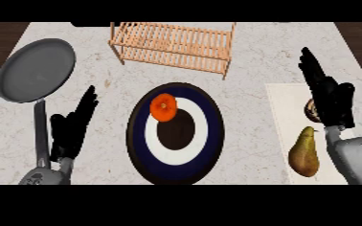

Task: Pick the cupcake from the placemat and place it in the tiered shelf

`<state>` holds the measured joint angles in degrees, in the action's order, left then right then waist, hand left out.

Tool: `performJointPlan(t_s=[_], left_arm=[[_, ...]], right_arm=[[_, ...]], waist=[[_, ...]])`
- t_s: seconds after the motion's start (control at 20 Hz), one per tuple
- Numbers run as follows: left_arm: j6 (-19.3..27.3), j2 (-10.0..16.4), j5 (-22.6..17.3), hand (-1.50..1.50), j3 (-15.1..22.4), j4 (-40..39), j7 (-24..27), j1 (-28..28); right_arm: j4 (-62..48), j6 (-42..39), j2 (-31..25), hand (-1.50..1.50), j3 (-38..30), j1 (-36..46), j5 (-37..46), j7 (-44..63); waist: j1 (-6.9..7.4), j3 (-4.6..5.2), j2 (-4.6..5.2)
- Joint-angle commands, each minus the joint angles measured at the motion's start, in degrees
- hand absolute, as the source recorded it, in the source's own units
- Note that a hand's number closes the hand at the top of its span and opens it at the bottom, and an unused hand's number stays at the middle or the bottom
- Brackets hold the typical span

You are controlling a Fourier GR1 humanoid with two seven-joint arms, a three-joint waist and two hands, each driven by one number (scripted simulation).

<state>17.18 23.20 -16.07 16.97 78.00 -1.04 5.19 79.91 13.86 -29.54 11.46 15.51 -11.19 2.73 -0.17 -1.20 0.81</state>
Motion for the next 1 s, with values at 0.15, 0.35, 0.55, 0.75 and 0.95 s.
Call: performJointPlan(t_s=[0.15,0.35,0.55,0.75,0.95], left_arm=[[-0.94,2.12,2.3,0.0,1.27,1.34,0.34,-2.16],[-3.01,2.02,1.98,0.0,2.53,0.66,1.02,-3.5],[-5.83,1.74,2.05,0.0,4.26,2.32,-0.7,-3.55],[-5.9,0.16,4.16,0.0,3.86,-0.62,2.62,-4.25],[-9.32,1.61,2.59,0.0,1.3,-1.59,0.33,-1.98]], right_arm=[[-4.52,10.25,-10.46,-1.5,-13.14,-8.32,1.8,6.12],[-17.95,19.51,-17.69,1.5,-16.63,-15.87,9.47,14.23],[-10.28,20.2,-5.52,-1.5,-26.18,-17.19,-3.88,2.69],[-3.88,8.58,-6.51,-1.5,-27.29,-21.86,-7.16,-4.08],[3.89,5.48,-10.32,-1.5,-22.83,-22.86,-4.21,4.15]], waist=[[-3.24,1.28,-1.42],[-3.66,1.5,-0.11],[-1.45,1.13,-1.13],[-0.72,1.22,-0.99],[-0.37,1.27,-0.91]])
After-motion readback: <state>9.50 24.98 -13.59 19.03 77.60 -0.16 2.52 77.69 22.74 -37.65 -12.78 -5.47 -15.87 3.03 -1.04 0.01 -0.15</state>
